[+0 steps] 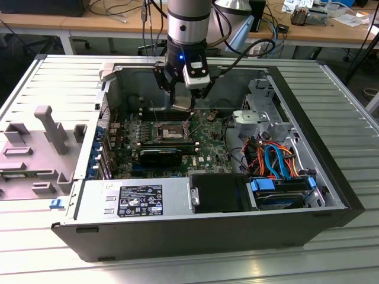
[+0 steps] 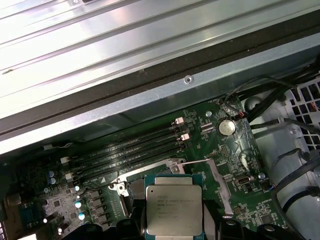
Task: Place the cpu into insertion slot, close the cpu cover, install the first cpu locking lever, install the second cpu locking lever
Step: 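Place the cpu into insertion slot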
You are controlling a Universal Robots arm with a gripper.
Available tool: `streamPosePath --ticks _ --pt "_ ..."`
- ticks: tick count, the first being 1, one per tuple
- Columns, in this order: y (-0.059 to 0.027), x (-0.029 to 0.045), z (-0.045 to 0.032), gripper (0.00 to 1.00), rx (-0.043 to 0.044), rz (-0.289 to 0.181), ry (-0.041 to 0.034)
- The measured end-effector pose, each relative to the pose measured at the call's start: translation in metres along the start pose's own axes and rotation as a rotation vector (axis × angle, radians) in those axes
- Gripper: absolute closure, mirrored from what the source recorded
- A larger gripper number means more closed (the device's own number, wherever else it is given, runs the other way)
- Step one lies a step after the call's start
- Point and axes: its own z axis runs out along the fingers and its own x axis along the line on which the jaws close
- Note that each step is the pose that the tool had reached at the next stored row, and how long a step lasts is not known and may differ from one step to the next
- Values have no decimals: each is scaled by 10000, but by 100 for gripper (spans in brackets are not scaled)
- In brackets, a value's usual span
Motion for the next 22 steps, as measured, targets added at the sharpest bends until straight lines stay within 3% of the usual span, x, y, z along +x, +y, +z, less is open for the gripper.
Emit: streamPosePath --ticks 22 --pt "-2 0 28 46 12 125 -11"
